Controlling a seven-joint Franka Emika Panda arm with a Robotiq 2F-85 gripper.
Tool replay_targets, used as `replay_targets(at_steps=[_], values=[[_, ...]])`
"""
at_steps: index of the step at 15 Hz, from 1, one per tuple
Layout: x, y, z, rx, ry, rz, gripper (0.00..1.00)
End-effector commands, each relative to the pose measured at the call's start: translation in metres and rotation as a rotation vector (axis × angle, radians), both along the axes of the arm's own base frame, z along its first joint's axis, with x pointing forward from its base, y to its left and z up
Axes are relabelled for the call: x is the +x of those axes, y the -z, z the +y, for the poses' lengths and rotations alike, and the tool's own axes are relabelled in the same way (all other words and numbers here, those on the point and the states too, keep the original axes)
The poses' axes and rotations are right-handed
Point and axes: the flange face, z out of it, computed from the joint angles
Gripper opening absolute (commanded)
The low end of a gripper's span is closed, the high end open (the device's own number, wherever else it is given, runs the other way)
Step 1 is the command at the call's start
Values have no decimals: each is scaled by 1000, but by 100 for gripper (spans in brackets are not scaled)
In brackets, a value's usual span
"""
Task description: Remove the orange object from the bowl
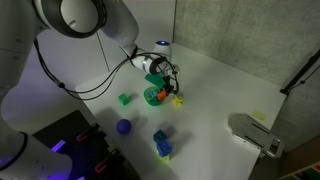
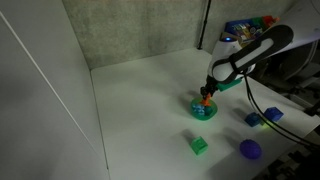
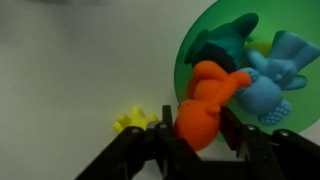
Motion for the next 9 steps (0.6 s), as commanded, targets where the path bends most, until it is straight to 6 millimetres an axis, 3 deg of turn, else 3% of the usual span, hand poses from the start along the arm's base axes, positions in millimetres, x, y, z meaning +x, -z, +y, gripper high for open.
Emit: replay_targets(at_steps=[1, 4, 9], values=[[8, -11, 4, -7, 2, -5, 21], [8, -26, 6, 3, -4, -16, 10], [7, -58, -1, 14, -2, -6, 9]])
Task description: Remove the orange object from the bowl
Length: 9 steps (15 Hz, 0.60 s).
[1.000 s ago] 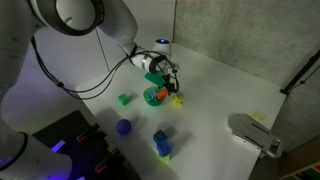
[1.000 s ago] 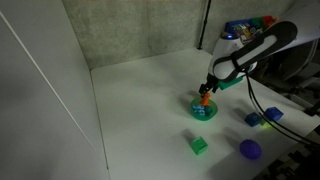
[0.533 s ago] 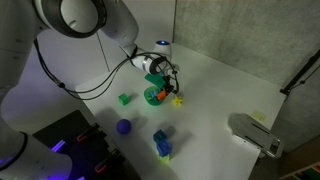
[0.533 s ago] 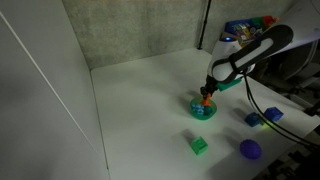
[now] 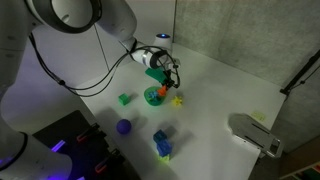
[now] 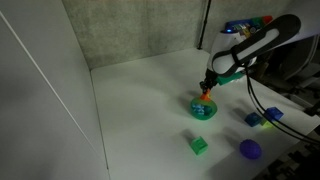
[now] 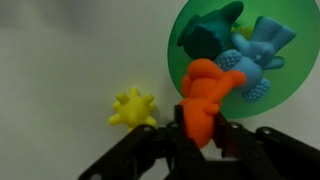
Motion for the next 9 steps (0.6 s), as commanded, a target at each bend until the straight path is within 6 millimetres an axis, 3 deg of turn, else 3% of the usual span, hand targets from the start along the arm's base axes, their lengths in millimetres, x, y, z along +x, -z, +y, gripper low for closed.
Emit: replay_targets(at_steps=[1, 9], values=[[-4, -33, -10, 6, 3, 27, 9], [-22, -80, -64, -1, 21, 31, 9]])
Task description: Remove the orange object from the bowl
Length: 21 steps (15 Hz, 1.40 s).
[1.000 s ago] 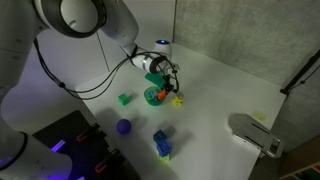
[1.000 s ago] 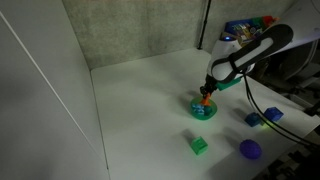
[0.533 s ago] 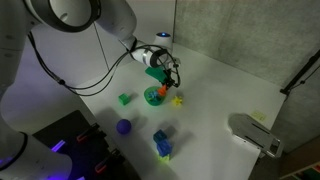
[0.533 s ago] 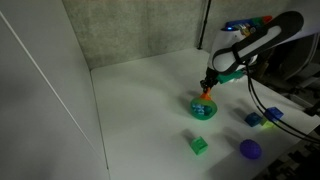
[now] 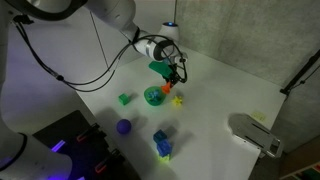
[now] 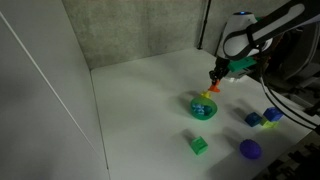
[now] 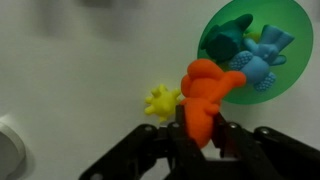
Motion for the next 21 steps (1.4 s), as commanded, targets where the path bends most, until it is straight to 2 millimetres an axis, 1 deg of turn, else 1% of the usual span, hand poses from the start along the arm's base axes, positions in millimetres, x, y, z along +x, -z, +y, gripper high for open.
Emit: replay_targets(at_steps=[1, 5, 6, 9, 12, 14, 16, 19, 21], values=[[-17, -22, -31, -5, -3, 8, 8], [-29, -25, -72, -17, 26, 11, 8], [-31, -23, -85, -30, 38, 5, 8], [-37, -16, -112, -40, 59, 9, 8], [-53, -10, -135, -44, 71, 29, 8], [-67, -6, -146, -40, 67, 49, 8], [-87, -1, -155, -37, 47, 72, 8], [-112, 5, -158, -42, -4, 88, 8], [-127, 10, -156, -41, -35, 97, 8]])
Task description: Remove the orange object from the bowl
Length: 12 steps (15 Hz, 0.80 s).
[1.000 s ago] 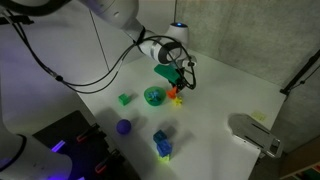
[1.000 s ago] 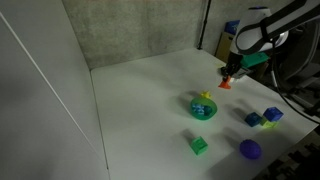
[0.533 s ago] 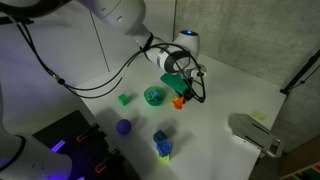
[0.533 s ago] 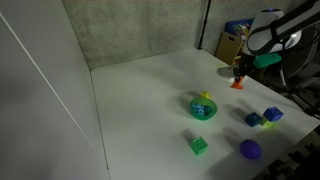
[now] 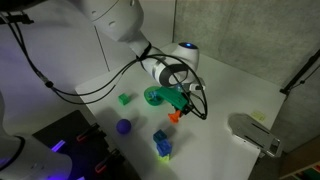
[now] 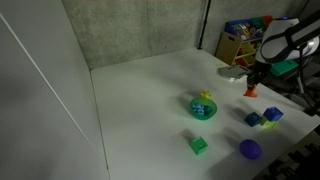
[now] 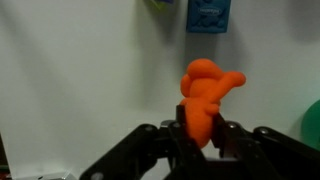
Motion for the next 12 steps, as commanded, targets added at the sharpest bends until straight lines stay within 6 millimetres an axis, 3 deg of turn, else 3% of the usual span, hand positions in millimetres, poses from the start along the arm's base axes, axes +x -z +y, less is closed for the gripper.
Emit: replay_targets(at_steps=[1, 12], values=[[-32, -5, 4, -2, -72, 0, 8], [-83, 26, 12, -79, -214, -29, 8]])
